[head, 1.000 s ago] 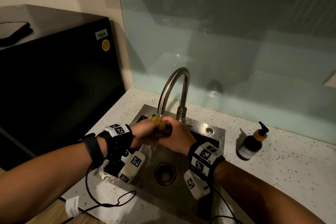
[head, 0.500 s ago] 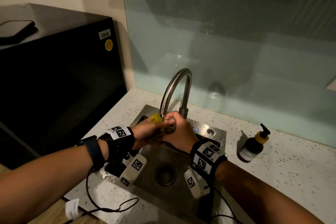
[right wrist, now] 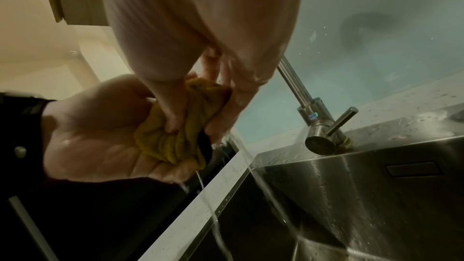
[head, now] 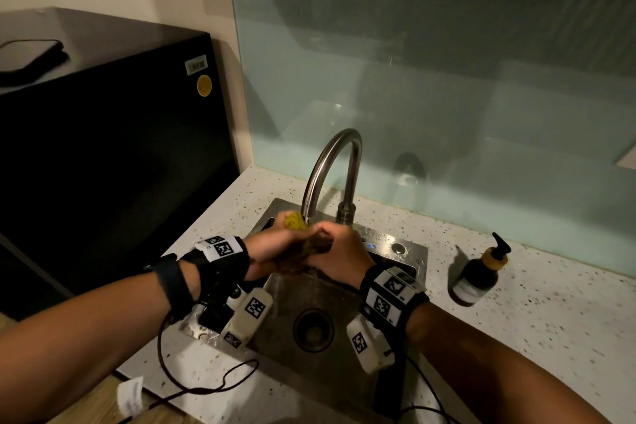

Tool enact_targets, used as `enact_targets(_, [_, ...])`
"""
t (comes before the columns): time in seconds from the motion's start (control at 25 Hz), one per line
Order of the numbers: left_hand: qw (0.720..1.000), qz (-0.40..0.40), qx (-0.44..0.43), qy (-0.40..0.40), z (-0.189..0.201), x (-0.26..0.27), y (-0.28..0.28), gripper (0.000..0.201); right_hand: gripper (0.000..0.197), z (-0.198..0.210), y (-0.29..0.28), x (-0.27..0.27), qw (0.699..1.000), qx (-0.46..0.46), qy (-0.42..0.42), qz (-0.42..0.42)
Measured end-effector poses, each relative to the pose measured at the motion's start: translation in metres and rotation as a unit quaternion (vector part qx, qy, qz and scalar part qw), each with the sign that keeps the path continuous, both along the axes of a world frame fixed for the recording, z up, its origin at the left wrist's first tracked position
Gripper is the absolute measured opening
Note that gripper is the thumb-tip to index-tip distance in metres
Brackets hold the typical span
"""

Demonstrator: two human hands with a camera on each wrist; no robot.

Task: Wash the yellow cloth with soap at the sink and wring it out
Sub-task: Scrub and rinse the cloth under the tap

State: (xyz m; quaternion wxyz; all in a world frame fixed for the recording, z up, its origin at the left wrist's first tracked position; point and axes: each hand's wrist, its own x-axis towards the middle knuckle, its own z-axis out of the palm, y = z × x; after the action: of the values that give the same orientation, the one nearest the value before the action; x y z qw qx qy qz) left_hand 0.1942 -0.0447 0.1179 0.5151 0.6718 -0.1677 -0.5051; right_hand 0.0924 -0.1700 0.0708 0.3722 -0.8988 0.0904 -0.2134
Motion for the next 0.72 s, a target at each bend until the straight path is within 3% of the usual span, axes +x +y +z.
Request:
enact_targets(0.08, [0.999,-0.028,-0.008,-0.044,-0.005,0.006,0.002,0.057,0.015,0.002,-0.002,-0.001,0.999,-0.005,0.001,-0.032])
enact_targets(0.2, [0.996,-0.049,-0.041,-0.055,-0.013,0.002,0.000,0.043,0.023,0.007,-0.001,-0.004,0.999,0.013,0.002,-0.042])
enact_targets(0.28, [0.995,-0.028,-0.047,-0.085,-0.016,-0.002,-0.005,0.028,0.039,0.010,0.004,-0.005,0.999,0.036,0.016,-0.037])
enact_targets(0.36, [0.992,0.010,-0.053,-0.112,-0.018,-0.003,-0.010,0.015,0.068,0.010,0.006,-0.003,0.995,0.059,0.056,-0.054])
enact_targets(0.44, [0.993,0.044,-0.040,-0.104,-0.019,-0.002,-0.011,0.018,0.090,0.006,0.005,-0.001,0.991,0.071,0.104,-0.047])
enact_targets(0.52, [0.995,0.049,-0.033,-0.085,-0.020,0.000,-0.010,0.027,0.078,0.002,0.003,0.000,0.992,0.083,0.095,-0.016])
enact_targets(0.72, [0.996,0.046,-0.039,-0.070,-0.016,0.001,-0.008,0.029,0.025,0.004,-0.002,-0.003,0.998,0.048,0.034,-0.037])
